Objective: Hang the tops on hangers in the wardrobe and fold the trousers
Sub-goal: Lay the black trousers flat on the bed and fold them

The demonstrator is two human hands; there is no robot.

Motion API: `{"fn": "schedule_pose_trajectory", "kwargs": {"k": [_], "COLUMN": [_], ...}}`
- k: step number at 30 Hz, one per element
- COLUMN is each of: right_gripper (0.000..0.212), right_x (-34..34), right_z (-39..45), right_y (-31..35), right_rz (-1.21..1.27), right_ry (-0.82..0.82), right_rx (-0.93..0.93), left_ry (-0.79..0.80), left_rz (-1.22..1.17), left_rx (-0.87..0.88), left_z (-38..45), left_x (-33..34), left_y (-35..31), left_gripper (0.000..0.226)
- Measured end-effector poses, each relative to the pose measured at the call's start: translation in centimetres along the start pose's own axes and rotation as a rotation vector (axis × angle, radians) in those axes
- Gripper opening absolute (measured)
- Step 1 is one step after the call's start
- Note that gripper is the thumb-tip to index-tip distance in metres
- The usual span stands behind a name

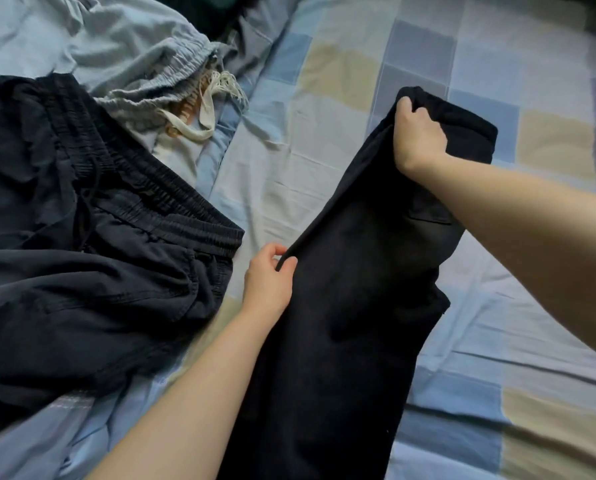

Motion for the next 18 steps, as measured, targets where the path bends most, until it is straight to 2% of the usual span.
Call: {"fn": "schedule_pose_trajectory", "kwargs": {"k": [3, 5, 8, 11, 14, 15, 16, 18], "right_gripper": [0.059, 0.079, 0.088, 0.078, 0.067, 0.064, 0.062, 0.059], "right_x": [3.4, 5.0, 5.0, 4.5, 3.7, 3.2, 2.8, 3.1], "right_z": [-0.3, -1.4, -3.1, -7.9, -15.8, -18.5, -21.0, -25.4], "right_y": [0.3, -0.1, -0.2, -0.5, -1.7, -2.6, -3.9, -7.4], "right_rz": [0.042, -0.002, 0.068, -0.011, -0.07, -0.05, 0.002, 0.206], "right_ry": [0.308, 0.425, 0.344, 0.239, 0.097, 0.043, -0.012, -0.038], "right_rx": [-0.002, -0.013, -0.062, -0.178, -0.333, -0.327, -0.259, 0.084], "left_ry": [0.074, 0.103, 0.222, 0.296, 0.294, 0.28, 0.265, 0.246], "left_rz": [0.119, 0.079, 0.019, 0.011, 0.053, 0.076, 0.096, 0.121], "left_rx": [-0.095, -0.124, -0.158, -0.212, -0.234, -0.245, -0.26, -0.3], "left_z": [-0.5, -1.5, -3.5, -6.3, -9.2, -10.2, -11.2, -13.2], "left_x": [0.4, 0.3, 0.4, -0.3, -1.3, -1.7, -2.1, -2.7], "left_y": [2.8, 4.5, 6.6, 9.0, 11.0, 11.6, 12.2, 13.5], "left_gripper": [0.017, 0.014, 0.008, 0.009, 0.011, 0.013, 0.014, 0.015]}}
Point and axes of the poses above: each hand's wrist, its own z-axis towards the middle knuckle, its own x-axis out of the palm, y = z × x, the point moved 7 cm from there along z, towards the middle knuckle, and after that the axes turned 10 degrees about z, right-handed, at the moved point
